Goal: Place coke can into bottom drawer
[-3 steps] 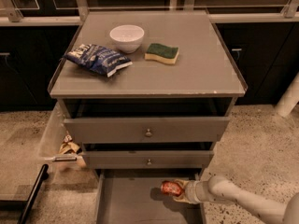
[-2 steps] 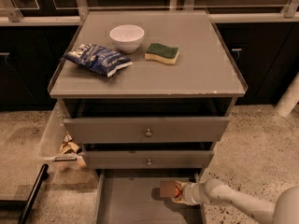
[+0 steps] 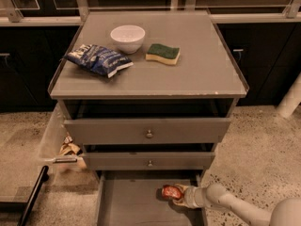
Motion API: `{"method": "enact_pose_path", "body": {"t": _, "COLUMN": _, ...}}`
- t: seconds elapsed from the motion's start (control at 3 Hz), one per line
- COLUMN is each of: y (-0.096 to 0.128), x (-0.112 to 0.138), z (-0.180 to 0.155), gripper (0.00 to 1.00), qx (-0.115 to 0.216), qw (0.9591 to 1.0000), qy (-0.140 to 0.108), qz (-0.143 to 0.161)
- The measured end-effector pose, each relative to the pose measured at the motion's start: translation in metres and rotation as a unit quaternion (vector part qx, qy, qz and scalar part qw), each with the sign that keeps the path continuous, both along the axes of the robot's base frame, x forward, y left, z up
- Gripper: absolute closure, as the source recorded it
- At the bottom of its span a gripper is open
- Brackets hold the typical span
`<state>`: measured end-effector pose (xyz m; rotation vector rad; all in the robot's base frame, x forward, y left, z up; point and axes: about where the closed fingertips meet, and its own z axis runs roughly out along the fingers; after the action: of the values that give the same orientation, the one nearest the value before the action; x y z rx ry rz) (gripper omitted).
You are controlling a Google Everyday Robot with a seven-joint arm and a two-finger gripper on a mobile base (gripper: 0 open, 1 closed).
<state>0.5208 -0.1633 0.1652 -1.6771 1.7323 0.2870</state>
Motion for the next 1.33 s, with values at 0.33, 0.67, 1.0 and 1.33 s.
{"method": "enact_pose_path", "body": {"t": 0.33, "y": 0.004, "x": 0.0, "z": -0.013, "gripper": 1.0, "qx": 0.003, "qw": 1.0, "qy": 0.007, "qz": 0.004}}
{"method": "enact_pose_path", "body": {"t": 0.67, "y": 0.021, "x": -0.005, "z": -0.027, "gripper": 1.0, "qx": 0.008, "qw": 0.9995, "qy": 0.023, "qz": 0.02}}
{"method": "enact_pose_path", "body": {"t": 1.0, "y": 0.043, "x": -0.011, "z": -0.038, "gripper": 1.0, "qx": 0.011, "qw": 0.9983, "qy": 0.041, "qz": 0.039}}
{"method": "enact_pose_path", "body": {"t": 1.33, "y": 0.044, "x": -0.011, "z": -0.038, "gripper": 0.81, "qx": 0.012, "qw": 0.9983, "qy": 0.041, "qz": 0.04}}
